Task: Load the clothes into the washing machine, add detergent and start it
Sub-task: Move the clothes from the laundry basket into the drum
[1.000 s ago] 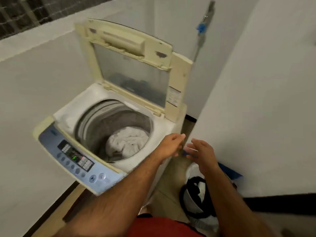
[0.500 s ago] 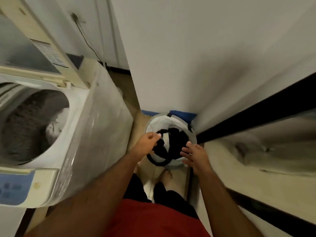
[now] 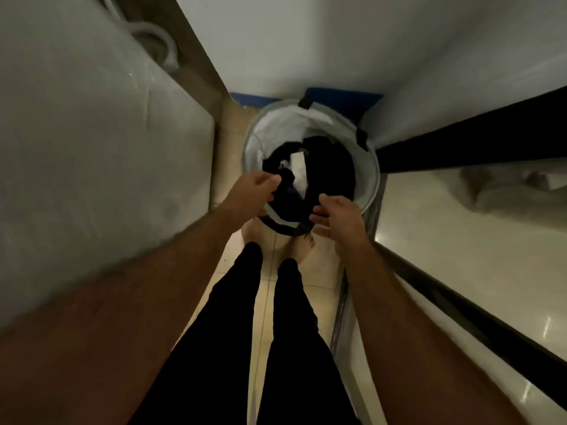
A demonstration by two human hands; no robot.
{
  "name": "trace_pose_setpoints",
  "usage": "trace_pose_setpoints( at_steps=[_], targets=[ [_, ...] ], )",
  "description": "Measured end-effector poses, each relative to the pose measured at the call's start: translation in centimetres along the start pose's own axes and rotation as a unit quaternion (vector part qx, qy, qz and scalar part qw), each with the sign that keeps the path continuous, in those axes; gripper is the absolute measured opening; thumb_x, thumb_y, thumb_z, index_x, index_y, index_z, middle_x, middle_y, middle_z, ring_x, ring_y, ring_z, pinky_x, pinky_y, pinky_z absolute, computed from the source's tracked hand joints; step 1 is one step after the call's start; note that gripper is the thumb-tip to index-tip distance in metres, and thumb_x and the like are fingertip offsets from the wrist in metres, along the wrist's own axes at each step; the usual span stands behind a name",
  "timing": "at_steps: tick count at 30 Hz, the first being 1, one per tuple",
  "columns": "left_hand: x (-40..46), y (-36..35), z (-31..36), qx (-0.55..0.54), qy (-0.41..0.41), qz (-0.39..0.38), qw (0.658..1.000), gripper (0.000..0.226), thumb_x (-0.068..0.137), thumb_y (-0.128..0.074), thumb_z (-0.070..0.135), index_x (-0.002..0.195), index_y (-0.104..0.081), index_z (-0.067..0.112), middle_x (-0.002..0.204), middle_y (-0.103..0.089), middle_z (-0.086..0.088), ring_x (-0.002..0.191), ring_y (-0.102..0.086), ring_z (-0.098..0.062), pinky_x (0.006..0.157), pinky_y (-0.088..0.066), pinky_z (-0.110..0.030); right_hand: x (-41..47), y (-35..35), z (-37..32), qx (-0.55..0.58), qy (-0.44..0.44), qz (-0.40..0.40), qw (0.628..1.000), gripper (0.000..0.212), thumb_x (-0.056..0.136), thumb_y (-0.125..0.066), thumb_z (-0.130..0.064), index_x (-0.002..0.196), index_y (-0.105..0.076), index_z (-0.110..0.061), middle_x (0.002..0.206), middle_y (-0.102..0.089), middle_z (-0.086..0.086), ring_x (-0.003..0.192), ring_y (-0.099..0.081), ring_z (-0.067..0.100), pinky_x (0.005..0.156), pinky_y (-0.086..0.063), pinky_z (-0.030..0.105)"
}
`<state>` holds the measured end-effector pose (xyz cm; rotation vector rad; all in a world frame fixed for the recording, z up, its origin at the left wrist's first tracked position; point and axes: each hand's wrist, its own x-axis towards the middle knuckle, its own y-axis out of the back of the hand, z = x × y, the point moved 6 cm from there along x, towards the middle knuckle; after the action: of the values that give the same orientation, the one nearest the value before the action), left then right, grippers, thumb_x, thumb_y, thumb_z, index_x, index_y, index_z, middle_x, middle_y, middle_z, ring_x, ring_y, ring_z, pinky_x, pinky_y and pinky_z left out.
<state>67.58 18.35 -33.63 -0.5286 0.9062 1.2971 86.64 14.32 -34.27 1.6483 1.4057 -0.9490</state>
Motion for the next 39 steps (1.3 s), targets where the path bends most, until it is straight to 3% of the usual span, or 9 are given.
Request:
trace_pose_setpoints(
  at_steps=[5,8,13,17,22,26,30,33,39],
  targets=[
    [8.7,-1.7,-2.6,0.018,0.011,-0.024,0.999,0.014,0.098,-0.05,0.031,0.096,-0.057,0.019,0.1,-0.059,-0.01,0.09,-0.058,-0.021,0.072,-0.047,-0.035,10.1,-0.8,1.8,-0.098,0.004,0.02,0.995,0.012,0.099,-0.053,-0.021,0.088,-0.057,-0.019,0.089,-0.061,0.003,0.086,-0.066,0.02,0.073,-0.057,0.036],
    [13.9,-2.2,-4.6,0.019,0.026,-0.016,0.999,0.022,0.097,-0.051,0.036,0.107,-0.058,0.018,0.111,-0.064,-0.007,0.099,-0.063,-0.019,0.076,-0.052,-0.035,16.1,-1.3,3.6,-0.15,0.003,0.045,0.988,0.008,0.099,-0.05,-0.016,0.099,-0.058,-0.017,0.09,-0.062,0.002,0.087,-0.067,0.022,0.077,-0.059,0.043],
    [20.2,-2.8,-8.0,-0.009,0.044,-0.005,0.999,0.013,0.096,-0.052,0.037,0.096,-0.058,0.026,0.11,-0.064,0.0,0.097,-0.065,-0.016,0.074,-0.057,-0.033,24.2,-3.1,5.5,-0.229,0.015,0.047,0.972,0.043,0.094,-0.053,-0.012,0.136,-0.047,-0.019,0.132,-0.054,0.005,0.098,-0.068,0.032,0.072,-0.061,0.052],
    [24.1,-3.6,-9.8,-0.025,0.049,0.002,0.998,0.014,0.096,-0.051,0.038,0.088,-0.057,0.03,0.107,-0.064,0.002,0.094,-0.065,-0.014,0.073,-0.058,-0.033,29.3,-5.7,6.4,-0.208,-0.008,0.016,0.978,0.057,0.094,-0.051,-0.008,0.146,-0.034,-0.024,0.114,-0.049,0.001,0.09,-0.07,0.033,0.073,-0.06,0.054],
    [26.7,-4.1,-10.7,-0.078,0.06,0.029,0.995,0.019,0.097,-0.051,0.038,0.102,-0.058,0.021,0.104,-0.063,0.0,0.093,-0.067,-0.016,0.065,-0.056,-0.03,33.2,-6.9,7.5,-0.286,0.031,0.076,0.955,0.052,0.086,-0.065,-0.015,0.134,-0.045,-0.015,0.12,-0.062,0.015,0.101,-0.065,0.035,0.083,-0.058,0.051],
    [25.5,-4.4,-10.4,-0.088,0.063,0.035,0.994,0.015,0.097,-0.051,0.037,0.088,-0.056,0.027,0.098,-0.064,0.002,0.092,-0.067,-0.015,0.066,-0.055,-0.031,31.9,-6.1,6.9,-0.402,0.061,0.103,0.908,0.035,0.084,-0.068,-0.012,0.118,-0.063,-0.006,0.115,-0.067,0.017,0.104,-0.065,0.035,0.087,-0.056,0.047],
    [22.8,-4.6,-9.0,-0.09,0.07,0.032,0.993,0.016,0.097,-0.049,0.038,0.086,-0.056,0.029,0.094,-0.062,0.003,0.095,-0.064,-0.017,0.074,-0.057,-0.035,28.7,-4.4,6.3,-0.201,-0.01,0.09,0.975,0.021,0.091,-0.066,-0.022,0.098,-0.064,-0.002,0.097,-0.065,0.017,0.09,-0.065,0.034,0.069,-0.059,0.044],
    [19.5,-5.1,-7.6,-0.099,0.11,0.054,0.988,0.021,0.097,-0.048,0.041,0.095,-0.057,0.021,0.097,-0.059,0.0,0.094,-0.061,-0.019,0.071,-0.055,-0.034,24.2,-3.1,5.4,-0.011,-0.113,0.067,0.991,0.022,0.095,-0.064,-0.021,0.108,-0.059,-0.005,0.104,-0.06,0.014,0.093,-0.062,0.03,0.06,-0.054,0.036],
    [9.8,-6.9,-3.8,-0.182,0.233,0.046,0.954,0.05,0.096,-0.044,0.05,0.13,-0.049,0.014,0.126,-0.048,-0.008,0.11,-0.048,-0.028,0.082,-0.051,-0.046,12.5,-1.8,1.2,0.15,-0.163,0.02,0.975,0.013,0.1,-0.052,-0.016,0.108,-0.054,-0.005,0.065,-0.044,0.009,0.03,-0.045,0.01,0.047,-0.052,0.026]
  ],
)
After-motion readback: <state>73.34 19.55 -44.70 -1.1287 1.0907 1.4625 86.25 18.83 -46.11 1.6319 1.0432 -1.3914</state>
